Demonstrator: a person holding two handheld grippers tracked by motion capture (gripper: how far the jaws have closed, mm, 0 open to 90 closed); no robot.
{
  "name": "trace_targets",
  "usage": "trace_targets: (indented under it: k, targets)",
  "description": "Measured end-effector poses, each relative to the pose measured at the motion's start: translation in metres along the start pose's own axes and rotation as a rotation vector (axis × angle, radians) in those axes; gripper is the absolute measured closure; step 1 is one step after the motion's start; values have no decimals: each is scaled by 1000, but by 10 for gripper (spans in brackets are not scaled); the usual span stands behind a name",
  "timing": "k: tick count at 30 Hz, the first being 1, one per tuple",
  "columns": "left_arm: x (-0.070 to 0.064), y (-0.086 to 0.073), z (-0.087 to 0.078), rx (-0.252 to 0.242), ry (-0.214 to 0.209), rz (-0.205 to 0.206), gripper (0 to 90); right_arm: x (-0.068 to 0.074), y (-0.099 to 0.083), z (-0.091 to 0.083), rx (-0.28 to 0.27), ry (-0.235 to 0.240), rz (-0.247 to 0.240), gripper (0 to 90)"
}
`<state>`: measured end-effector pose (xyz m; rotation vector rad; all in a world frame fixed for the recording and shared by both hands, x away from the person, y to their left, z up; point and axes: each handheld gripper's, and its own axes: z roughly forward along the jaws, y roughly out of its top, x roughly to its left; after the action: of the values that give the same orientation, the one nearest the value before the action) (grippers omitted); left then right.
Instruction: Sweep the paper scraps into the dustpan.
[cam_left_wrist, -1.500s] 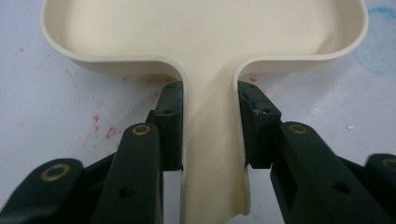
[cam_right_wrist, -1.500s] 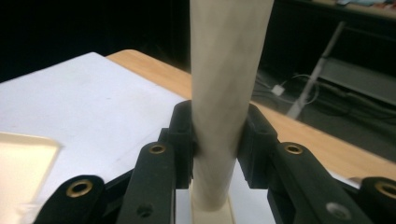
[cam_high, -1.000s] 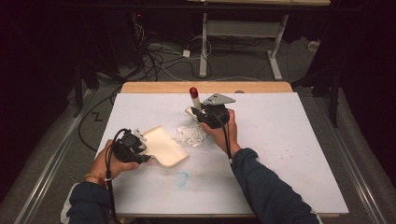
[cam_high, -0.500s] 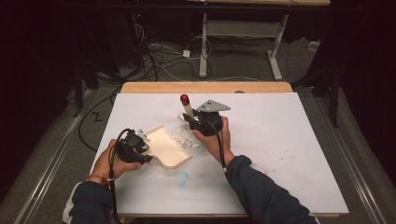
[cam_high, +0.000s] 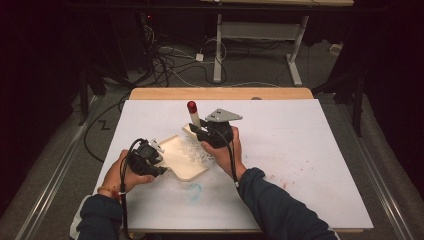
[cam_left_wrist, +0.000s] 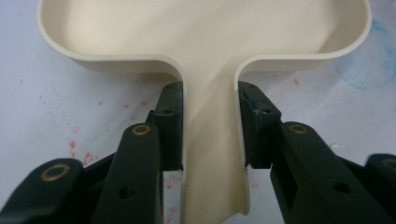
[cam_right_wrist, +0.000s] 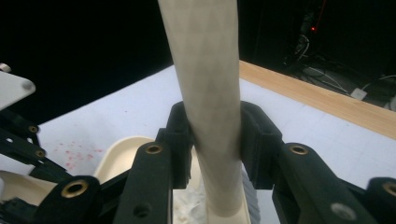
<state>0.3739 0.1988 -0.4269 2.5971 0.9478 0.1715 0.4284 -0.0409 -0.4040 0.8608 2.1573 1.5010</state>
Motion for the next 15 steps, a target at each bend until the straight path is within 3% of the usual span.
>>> trace_targets:
  k: [7,15]
  targets:
    - [-4,3,4,-3,-1,-7,632,15,2,2,-7,43,3,691]
    - [-5,1,8,0,4,-10,631,34,10,1,-20,79,-35,707]
